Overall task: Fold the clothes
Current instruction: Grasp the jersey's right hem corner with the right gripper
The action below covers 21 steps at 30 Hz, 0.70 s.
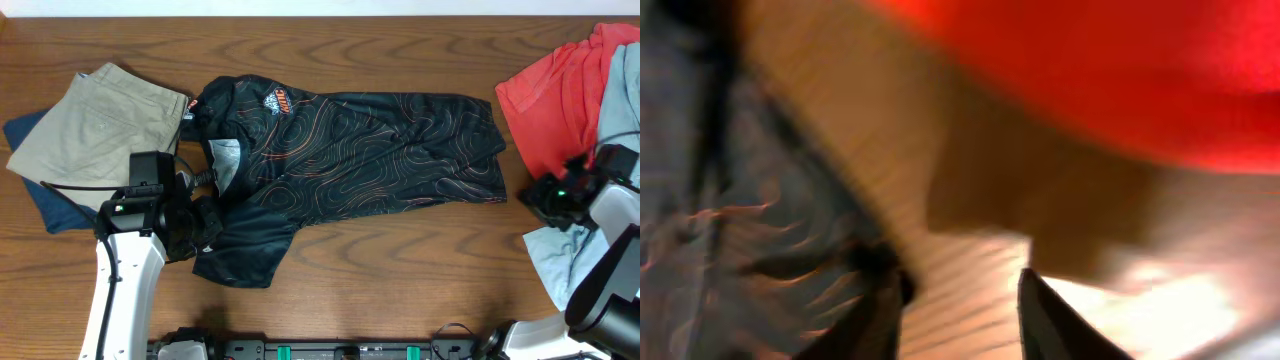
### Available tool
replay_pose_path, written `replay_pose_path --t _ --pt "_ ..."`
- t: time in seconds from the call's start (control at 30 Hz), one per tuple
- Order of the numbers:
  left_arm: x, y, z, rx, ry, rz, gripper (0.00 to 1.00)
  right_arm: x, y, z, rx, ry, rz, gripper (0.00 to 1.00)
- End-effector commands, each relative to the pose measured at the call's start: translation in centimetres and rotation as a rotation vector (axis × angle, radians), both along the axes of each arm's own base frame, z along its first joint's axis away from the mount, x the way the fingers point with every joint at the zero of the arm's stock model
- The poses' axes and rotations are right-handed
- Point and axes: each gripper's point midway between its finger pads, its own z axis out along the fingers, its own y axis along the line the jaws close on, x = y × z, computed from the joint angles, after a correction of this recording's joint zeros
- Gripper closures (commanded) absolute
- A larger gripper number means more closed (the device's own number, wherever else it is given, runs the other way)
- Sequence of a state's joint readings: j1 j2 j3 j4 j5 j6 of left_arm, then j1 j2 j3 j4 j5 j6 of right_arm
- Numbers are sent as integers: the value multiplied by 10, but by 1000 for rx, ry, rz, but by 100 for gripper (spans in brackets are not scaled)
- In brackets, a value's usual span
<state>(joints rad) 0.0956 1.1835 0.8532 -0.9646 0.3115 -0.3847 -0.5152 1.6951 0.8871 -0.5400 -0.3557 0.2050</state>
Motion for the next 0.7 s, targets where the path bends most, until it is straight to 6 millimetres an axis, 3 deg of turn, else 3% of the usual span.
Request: replay_pose_path --t 0.0,0.33,0.43,0.6,0.63,0.67 --pt "0 2 -1 6 6 -1 94 3 35 -1 91 -42 131 56" --pt "0 2 -1 6 6 0 94 16 50 0 84 -59 130 57" --pt "0 2 -1 6 6 0 94 15 50 -4 52 -33 122 66" --pt "-1 2 -1 6 6 0 94 11 52 -7 24 0 134 66" --pt "-1 2 -1 6 7 0 94 8 50 -9 13 15 132 68" --pt "-1 2 -1 6 6 0 94 5 48 -10 -1 31 128 78"
